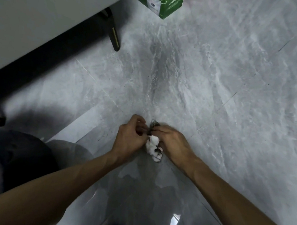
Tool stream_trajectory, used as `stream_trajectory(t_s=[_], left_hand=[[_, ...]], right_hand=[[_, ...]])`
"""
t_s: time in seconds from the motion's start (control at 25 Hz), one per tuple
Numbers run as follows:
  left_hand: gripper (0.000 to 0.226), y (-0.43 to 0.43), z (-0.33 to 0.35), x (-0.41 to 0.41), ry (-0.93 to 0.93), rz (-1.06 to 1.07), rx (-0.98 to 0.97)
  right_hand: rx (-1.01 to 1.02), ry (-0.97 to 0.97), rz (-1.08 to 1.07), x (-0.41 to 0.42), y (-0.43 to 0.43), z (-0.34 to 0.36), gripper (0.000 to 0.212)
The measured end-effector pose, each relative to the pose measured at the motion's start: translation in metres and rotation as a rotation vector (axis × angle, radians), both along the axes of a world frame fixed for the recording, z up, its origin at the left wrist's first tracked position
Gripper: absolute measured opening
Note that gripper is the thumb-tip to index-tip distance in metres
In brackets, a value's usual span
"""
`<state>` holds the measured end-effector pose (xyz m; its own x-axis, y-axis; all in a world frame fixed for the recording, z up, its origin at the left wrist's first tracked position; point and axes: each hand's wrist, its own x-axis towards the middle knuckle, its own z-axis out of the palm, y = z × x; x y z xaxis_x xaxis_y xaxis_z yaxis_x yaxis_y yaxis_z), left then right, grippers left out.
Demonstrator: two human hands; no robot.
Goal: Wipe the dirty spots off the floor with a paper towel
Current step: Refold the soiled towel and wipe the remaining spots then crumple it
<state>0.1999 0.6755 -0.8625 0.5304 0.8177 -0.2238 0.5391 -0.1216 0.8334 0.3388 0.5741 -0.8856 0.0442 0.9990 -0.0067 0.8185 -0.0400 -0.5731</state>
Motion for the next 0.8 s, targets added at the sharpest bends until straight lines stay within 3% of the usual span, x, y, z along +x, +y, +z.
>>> stream_trajectory(t_s=[0.16, 0.24, 0.32, 0.4, 0.48, 0.56, 0.64, 0.8], left_hand=[[0.019, 0.021, 0.004, -0.002, 0.03, 0.142, 0.028], [0.018, 0.026, 0.003, -0.001, 0.075, 0.167, 0.011], [0.016, 0.031, 0.002, 0.0, 0.1, 0.192, -0.014], [0.017, 0.035, 0.003, 0.0, 0.112, 0.213, -0.038], [0.016, 0.038, 0.005, 0.001, 0.128, 0.217, -0.047], [0.016, 0.04, 0.005, -0.001, 0.15, 0.215, -0.048], [0.015, 0.041, 0.004, -0.005, 0.166, 0.214, -0.051], [0.014, 0.041, 0.007, -0.008, 0.181, 0.219, -0.053]], right_hand=[[-0.04, -0.044, -0.012, -0.005, -0.006, 0.005, 0.009], [-0.052, 0.093, -0.033, 0.005, -0.007, 0.018, 0.011], [0.055, 0.255, -0.311, 0.021, -0.007, 0.025, 0.012], [0.141, 0.175, -0.663, 0.038, -0.01, 0.022, 0.025], [0.103, 0.092, -0.876, 0.037, -0.011, 0.018, 0.033], [0.147, 0.149, -0.792, 0.014, -0.01, 0.012, 0.025], [0.191, 0.18, -0.564, -0.023, -0.014, 0.007, 0.013], [0.189, 0.231, -0.409, -0.073, -0.026, -0.001, 0.021]])
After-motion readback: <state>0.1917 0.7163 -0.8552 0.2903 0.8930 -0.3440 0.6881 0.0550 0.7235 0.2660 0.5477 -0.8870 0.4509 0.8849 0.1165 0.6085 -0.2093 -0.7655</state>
